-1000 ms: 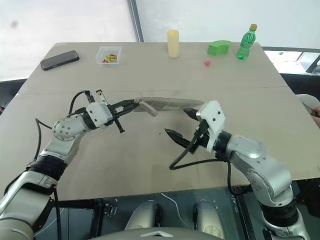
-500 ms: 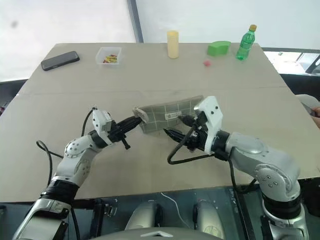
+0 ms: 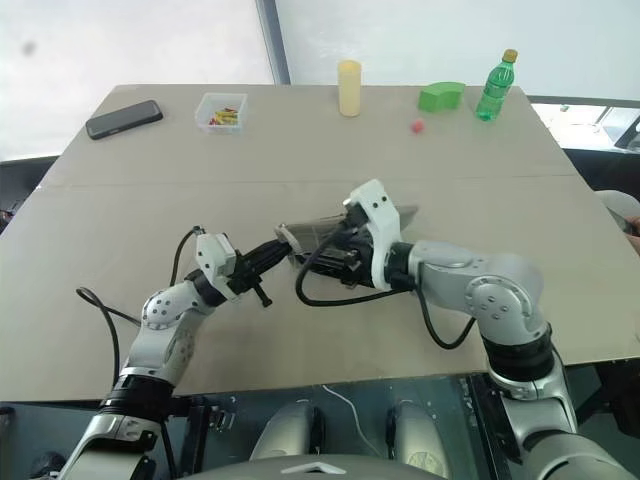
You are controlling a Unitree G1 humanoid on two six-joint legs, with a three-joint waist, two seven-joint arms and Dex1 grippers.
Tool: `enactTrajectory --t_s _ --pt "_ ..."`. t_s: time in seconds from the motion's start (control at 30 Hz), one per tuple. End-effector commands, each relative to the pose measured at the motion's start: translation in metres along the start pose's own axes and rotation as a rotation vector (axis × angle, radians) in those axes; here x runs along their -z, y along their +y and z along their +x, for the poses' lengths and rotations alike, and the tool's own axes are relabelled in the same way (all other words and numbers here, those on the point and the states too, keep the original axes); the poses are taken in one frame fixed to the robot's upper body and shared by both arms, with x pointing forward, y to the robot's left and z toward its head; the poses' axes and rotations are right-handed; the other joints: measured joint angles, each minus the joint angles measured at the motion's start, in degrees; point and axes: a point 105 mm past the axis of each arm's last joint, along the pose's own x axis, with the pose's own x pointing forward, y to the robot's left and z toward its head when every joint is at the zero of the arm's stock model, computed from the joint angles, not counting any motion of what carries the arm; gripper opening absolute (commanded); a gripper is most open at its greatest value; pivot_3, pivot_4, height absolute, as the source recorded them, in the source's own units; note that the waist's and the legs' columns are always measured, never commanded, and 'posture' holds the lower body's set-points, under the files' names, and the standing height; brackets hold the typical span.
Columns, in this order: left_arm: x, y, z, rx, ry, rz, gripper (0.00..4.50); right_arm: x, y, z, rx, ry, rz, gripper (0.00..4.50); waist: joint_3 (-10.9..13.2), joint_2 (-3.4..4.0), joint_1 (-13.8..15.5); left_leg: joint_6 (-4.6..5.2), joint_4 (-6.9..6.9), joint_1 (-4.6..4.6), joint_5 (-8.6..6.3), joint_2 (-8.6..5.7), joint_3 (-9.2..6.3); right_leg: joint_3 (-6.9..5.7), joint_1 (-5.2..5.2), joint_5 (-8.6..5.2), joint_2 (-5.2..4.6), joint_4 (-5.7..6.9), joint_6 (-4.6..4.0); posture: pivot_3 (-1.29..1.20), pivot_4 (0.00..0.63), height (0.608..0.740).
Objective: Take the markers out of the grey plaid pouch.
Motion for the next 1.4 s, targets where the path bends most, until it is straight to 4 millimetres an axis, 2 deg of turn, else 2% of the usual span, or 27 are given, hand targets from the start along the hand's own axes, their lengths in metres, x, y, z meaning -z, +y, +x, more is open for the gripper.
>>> enactTrajectory --t_s 0.03,0.07,0.1,0.17,0.27,0.4,0.53,0.63,0.73,0.87,0.93,1.0,1.3,1.37,1.4 --pt "-0.005 -0.003 0.002 0.000 -0.013 0.024 0.00 -0.005 0.004 0.009 -0.046 -0.005 -0.012 3.24 0.00 0.00 -0.01 0.00 0.00 0.00 0.00 0.00 0.00 0.00 0.00 0.00 0.00 -0.02 0.00 0.00 0.150 0.740" --pt "-0.005 -0.003 0.002 -0.001 -0.013 0.025 0.00 -0.005 0.004 0.011 -0.054 -0.001 -0.011 2.72 0.00 0.01 0.00 0.01 0.00 0.00 0.00 0.00 0.00 0.00 0.00 0.00 0.00 -0.02 0.00 0.00 0.150 0.740" --pt "-0.006 -0.003 0.002 -0.005 -0.013 0.025 0.00 -0.005 0.005 0.013 -0.060 0.003 -0.010 2.48 0.01 0.01 0.00 0.01 0.00 -0.01 0.00 0.00 -0.01 -0.01 0.00 0.00 0.00 -0.02 0.00 0.00 0.150 0.740" --pt "-0.006 -0.003 0.003 -0.010 -0.016 0.026 0.00 -0.005 0.006 0.016 -0.070 0.008 -0.010 1.56 0.01 0.02 -0.02 0.01 0.00 -0.02 0.00 0.00 -0.01 -0.01 0.00 0.00 0.00 -0.02 0.00 0.00 0.150 0.740" --pt "-0.007 -0.002 0.004 -0.013 -0.018 0.027 0.00 -0.005 0.005 0.018 -0.073 0.012 -0.010 0.01 0.01 0.02 -0.02 0.01 0.00 -0.03 -0.01 0.00 -0.01 -0.01 -0.01 0.00 0.00 -0.03 0.00 0.00 0.150 0.740" --pt "-0.007 -0.002 0.005 -0.018 -0.020 0.022 0.00 -0.009 0.000 0.019 -0.047 -0.005 -0.021 0.01 0.02 0.02 -0.04 0.01 0.00 -0.04 -0.01 0.00 -0.01 -0.03 -0.01 0.00 0.00 -0.04 0.00 0.00 0.150 0.740" --pt "-0.006 -0.003 0.003 -0.024 -0.017 0.017 0.00 -0.020 -0.011 0.009 0.028 -0.047 -0.050 0.01 0.02 0.03 -0.05 0.01 0.00 -0.05 -0.01 0.00 -0.02 -0.03 -0.02 0.00 0.00 -0.05 0.00 0.00 0.150 0.740" --pt "-0.003 -0.001 -0.001 -0.040 -0.006 0.011 0.00 -0.030 -0.033 -0.014 0.167 -0.089 -0.072 0.01 0.03 0.05 0.01 0.02 -0.01 -0.06 -0.01 0.00 -0.02 -0.03 -0.02 0.00 0.00 -0.07 0.00 0.00 0.150 0.740" --pt "-0.001 0.002 -0.006 -0.061 0.004 0.005 0.00 -0.035 -0.069 -0.052 0.382 -0.103 -0.098 0.01 0.03 0.04 0.01 0.05 -0.01 -0.11 -0.03 -0.01 0.00 -0.04 -0.03 0.00 -0.06 -0.15 0.00 0.00 0.150 0.740" --pt "0.000 0.003 -0.009 -0.074 0.010 0.002 0.00 -0.038 -0.097 -0.092 0.567 -0.099 -0.117 0.01 0.04 0.07 -0.35 0.09 -0.12 -0.08 -0.05 0.00 0.04 -0.02 -0.06 0.00 -0.04 -0.21 0.00 0.00 0.150 0.740" --pt "0.000 0.004 -0.010 -0.077 0.012 0.003 0.00 -0.038 -0.106 -0.107 0.619 -0.100 -0.111 0.01 0.05 0.07 -0.33 0.09 -0.24 -0.04 -0.05 0.00 0.05 0.00 -0.08 0.00 -0.03 -0.23 0.00 0.00 0.150 0.740" --pt "0.000 0.005 -0.009 -0.076 0.012 0.006 0.00 -0.037 -0.108 -0.116 0.639 -0.098 -0.110 0.01 0.05 0.08 -0.33 0.10 -0.29 -0.03 -0.06 0.00 0.05 0.00 -0.09 0.00 -0.02 -0.27 0.00 0.00 0.150 0.740" --pt "-0.004 0.007 -0.004 -0.061 -0.001 0.023 0.00 -0.031 -0.107 -0.121 0.658 -0.095 -0.110 0.01 0.06 0.09 -0.19 0.10 -0.33 -0.07 -0.06 0.00 0.09 0.04 -0.10 0.00 -0.02 -0.39 0.00 0.00 0.150 0.740" --pt "-0.005 0.006 -0.004 -0.057 -0.004 0.028 0.00 -0.034 -0.098 -0.119 0.620 -0.094 -0.202 0.01 0.07 0.11 -0.15 0.10 -0.35 -0.10 -0.06 0.00 0.10 0.04 -0.12 0.00 -0.02 -0.43 0.01 0.00 0.150 0.740" --pt "-0.006 0.005 -0.003 -0.050 -0.007 0.034 0.00 -0.033 -0.085 -0.117 0.548 -0.082 -0.257 0.01 0.09 0.14 0.00 0.10 -0.36 -0.14 -0.06 0.00 0.09 0.04 -0.16 0.00 -0.02 -0.44 0.01 0.00 0.150 0.740"
